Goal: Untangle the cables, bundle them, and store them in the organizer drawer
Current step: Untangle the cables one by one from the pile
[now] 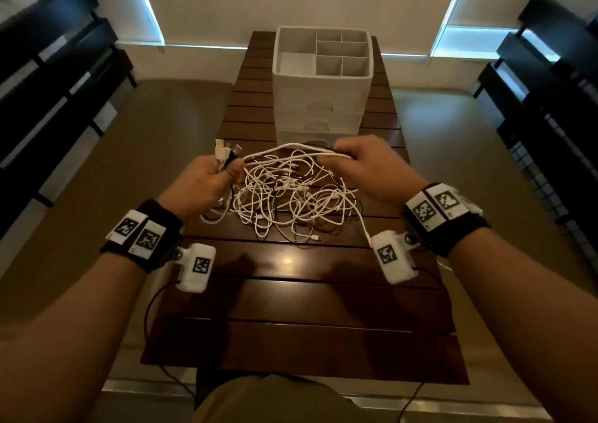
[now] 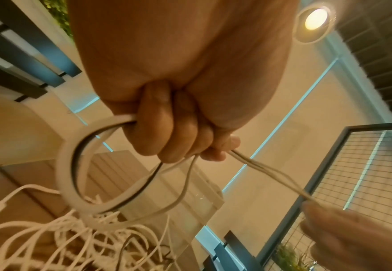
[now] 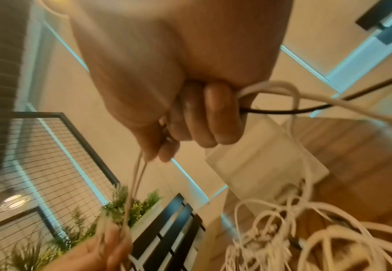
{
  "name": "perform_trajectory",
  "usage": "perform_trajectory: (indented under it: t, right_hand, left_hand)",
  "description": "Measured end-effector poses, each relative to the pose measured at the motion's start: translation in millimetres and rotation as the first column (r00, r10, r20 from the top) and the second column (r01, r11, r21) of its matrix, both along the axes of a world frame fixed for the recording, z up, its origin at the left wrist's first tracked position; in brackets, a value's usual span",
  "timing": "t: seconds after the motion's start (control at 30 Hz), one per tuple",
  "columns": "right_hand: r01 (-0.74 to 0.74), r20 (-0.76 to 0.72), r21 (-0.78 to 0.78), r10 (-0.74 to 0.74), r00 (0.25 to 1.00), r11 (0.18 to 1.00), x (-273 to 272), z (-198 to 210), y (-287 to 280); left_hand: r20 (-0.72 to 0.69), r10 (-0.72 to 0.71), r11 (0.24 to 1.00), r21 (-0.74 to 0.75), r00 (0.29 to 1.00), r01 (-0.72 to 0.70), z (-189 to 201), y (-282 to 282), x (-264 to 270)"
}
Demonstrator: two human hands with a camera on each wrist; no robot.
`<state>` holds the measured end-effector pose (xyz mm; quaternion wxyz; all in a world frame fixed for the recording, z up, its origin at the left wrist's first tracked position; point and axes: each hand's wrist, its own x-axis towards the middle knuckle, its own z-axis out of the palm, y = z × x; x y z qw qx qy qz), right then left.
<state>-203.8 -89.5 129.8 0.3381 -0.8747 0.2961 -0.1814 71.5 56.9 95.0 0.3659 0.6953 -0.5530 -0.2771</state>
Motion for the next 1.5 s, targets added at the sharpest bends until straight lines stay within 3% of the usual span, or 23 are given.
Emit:
perform_trajectory:
  t: [0.1,0.17,0.3,0.4,0.5,0.6,0.67,0.7,0.77,0.8,0.87,0.93,1.03,1.1,1.2,1.37,1.5]
  right_hand:
    - [-0.13,-0.201,-0.016,0.124,0.972,0.991,-9.2,19.0,-7.3]
    - [-0.105,-0.338,0.035,0.111,0.935,0.994,-19.4,14.2,-13.9]
    - [-0.026,-0.358,-0.023,0.016,0.934,0.999,-21.7,1.9,-13.1]
    - [-0.038,-0.374,-0.053,0.015,0.927,0.998,-12.5,0.4,-5.8]
    - [-0.023,-0.342,-0.076,-0.005,0.94,0.997,-6.8,-6.3,-3.9]
    - [-0.061,-0.422,-0.103,0.012,0.907,0.993,-2.1,-20.8,-1.1]
    - [-0.083,-0.504,-0.119,0.012,0.864,0.989,0.2,-36.4,-0.7]
    - [-0.095,-0.535,-0.121,0.016,0.845,0.988,1.8,-42.8,1.2]
    - [-0.116,-0.553,-0.127,0.027,0.833,0.985,9.2,-49.8,7.0]
    - [-0.13,-0.536,-0.13,0.04,0.843,0.983,14.9,-49.8,10.2]
    - [-0.185,-0.484,-0.149,0.092,0.87,0.971,28.9,-43.8,16.1]
    - [-0.19,-0.456,-0.16,0.098,0.885,0.969,39.0,-33.9,17.1]
    - [-0.165,-0.397,-0.173,0.085,0.914,0.971,38.7,-17.4,14.8]
    - [-0.125,-0.268,-0.115,0.091,0.959,0.985,30.2,-7.8,9.6]
    - [-0.077,-0.155,-0.023,0.072,0.985,0.997,12.3,6.2,-1.2]
    - [-0.083,-0.324,-0.006,0.077,0.943,0.997,-8.0,4.8,-5.0]
    - [-0.092,-0.392,-0.041,0.069,0.917,0.995,-15.6,19.6,-5.3]
  left_hand:
    - [-0.039,0.05,0.999,0.007,0.998,-0.05,-16.1,2.6,8.9]
    - [-0.11,0.121,0.991,-0.038,0.987,-0.126,-22.2,5.7,18.9]
    - [-0.193,0.182,0.983,0.04,0.964,-0.177,-30.5,11.1,25.3]
    - [-0.361,0.172,0.963,0.258,0.917,-0.079,-33.7,16.7,20.0]
    - [-0.416,0.104,0.914,0.399,0.903,0.078,-37.4,21.3,18.2]
    - [-0.261,0.105,0.922,0.388,0.96,0.005,-30.2,15.5,14.7]
    - [-0.067,0.175,0.961,0.23,0.982,-0.155,-19.3,8.3,12.6]
    - [-0.035,0.18,0.977,0.123,0.983,-0.175,-10.5,6.2,8.7]
    - [-0.106,0.037,0.999,-0.011,0.994,-0.039,8.7,3.2,-9.7]
    - [-0.129,-0.081,0.997,-0.01,0.988,0.08,15.5,0.4,-24.9]
    - [-0.008,-0.273,0.959,0.081,0.962,0.273,14.8,-9.6,-53.8]
    - [0.114,-0.35,0.931,0.147,0.93,0.333,1.1,-21.8,-68.2]
    - [0.051,-0.332,0.942,0.07,0.942,0.328,-4.3,-26.9,-67.5]
    - [0.079,-0.32,0.947,0.005,0.944,0.32,8.4,-27.1,-62.9]
    - [0.107,-0.176,0.98,-0.077,0.979,0.184,20.1,-28.8,-45.2]
    - [0.155,-0.106,0.993,-0.027,0.982,0.112,8.0,-22.6,-24.4]
    - [0.023,0.006,0.998,-0.058,1.0,-0.005,1.6,-15.6,-17.1]
